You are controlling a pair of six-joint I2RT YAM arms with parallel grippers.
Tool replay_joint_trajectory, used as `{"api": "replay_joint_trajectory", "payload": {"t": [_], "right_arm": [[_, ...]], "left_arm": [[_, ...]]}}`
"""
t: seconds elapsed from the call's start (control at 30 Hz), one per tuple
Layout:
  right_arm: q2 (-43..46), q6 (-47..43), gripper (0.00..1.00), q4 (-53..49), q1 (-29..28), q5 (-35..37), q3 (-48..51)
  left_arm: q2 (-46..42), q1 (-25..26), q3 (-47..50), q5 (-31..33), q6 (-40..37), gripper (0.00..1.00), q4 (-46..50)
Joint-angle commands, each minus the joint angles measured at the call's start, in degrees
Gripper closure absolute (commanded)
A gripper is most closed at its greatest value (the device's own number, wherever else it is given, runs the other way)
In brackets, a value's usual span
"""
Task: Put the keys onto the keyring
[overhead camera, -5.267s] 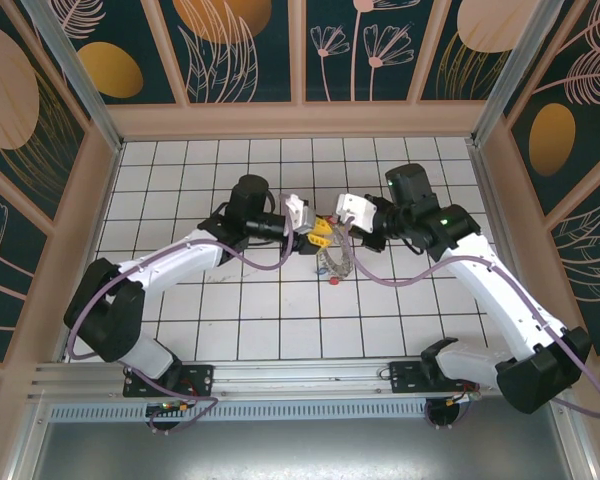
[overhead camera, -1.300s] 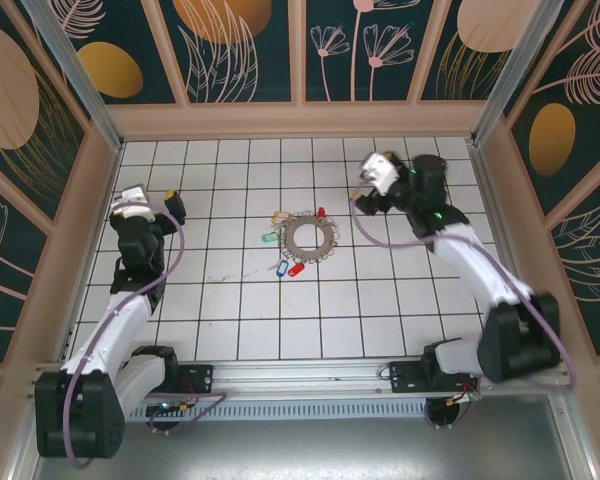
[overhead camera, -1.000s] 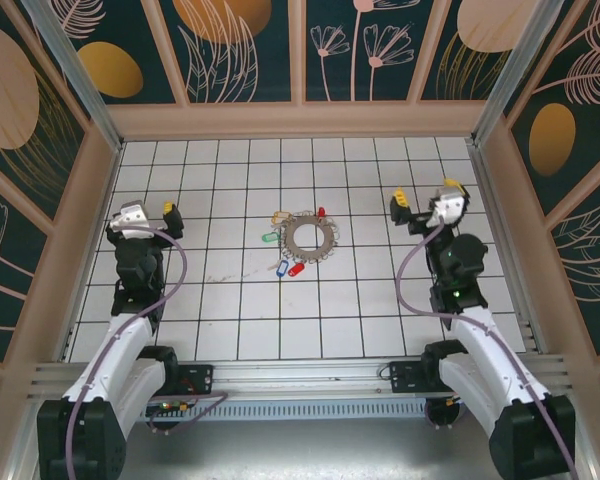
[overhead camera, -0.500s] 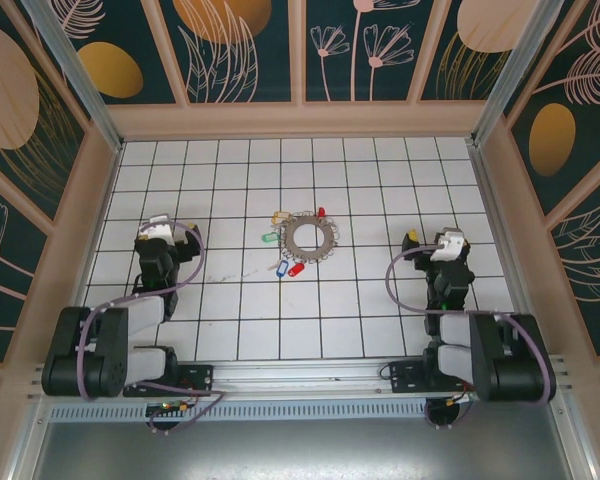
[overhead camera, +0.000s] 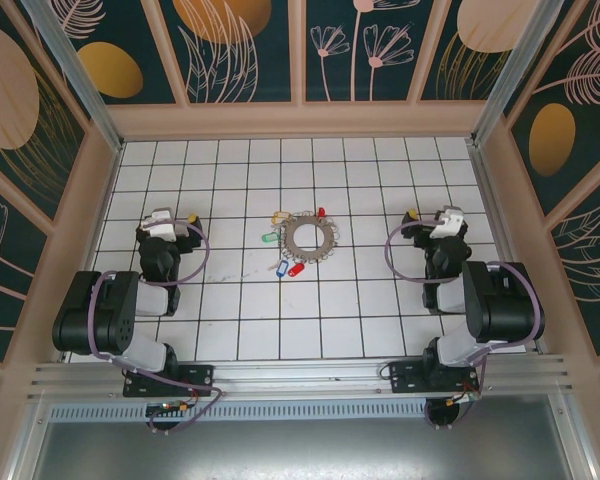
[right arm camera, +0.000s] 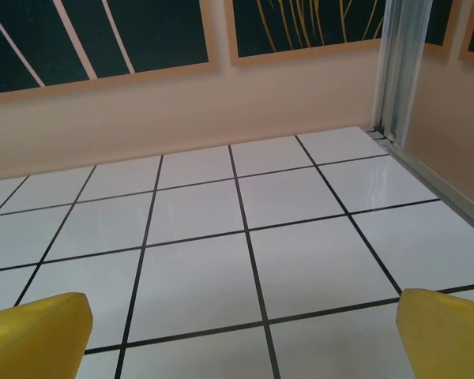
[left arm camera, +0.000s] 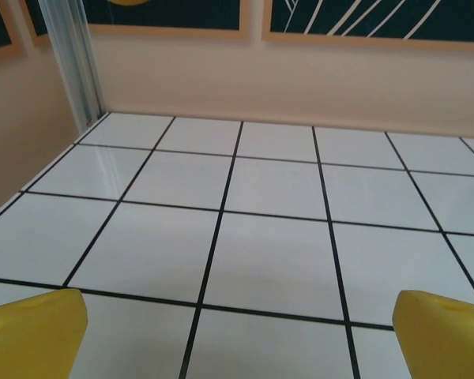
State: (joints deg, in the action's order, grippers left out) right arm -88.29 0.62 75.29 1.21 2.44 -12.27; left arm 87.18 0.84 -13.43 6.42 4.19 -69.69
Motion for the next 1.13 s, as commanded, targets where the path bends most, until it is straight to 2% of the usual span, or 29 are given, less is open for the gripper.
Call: {"api": "replay_joint_trajectory", "payload": {"t": [0.0,1.1], "right_arm": [[0.1,1.7,0.01,-2.6,0.5,1.2,-0.3],[0.1,0.6,0.01,-3.4,-0.1,0.3,-0.8]], "left_arm": [[0.3,-0.3,-0.1,-0.4,-0.7,0.01,-3.5],[0.0,-0.3,-0.1,0.8,-0.3,0.01,-3.3]]}}
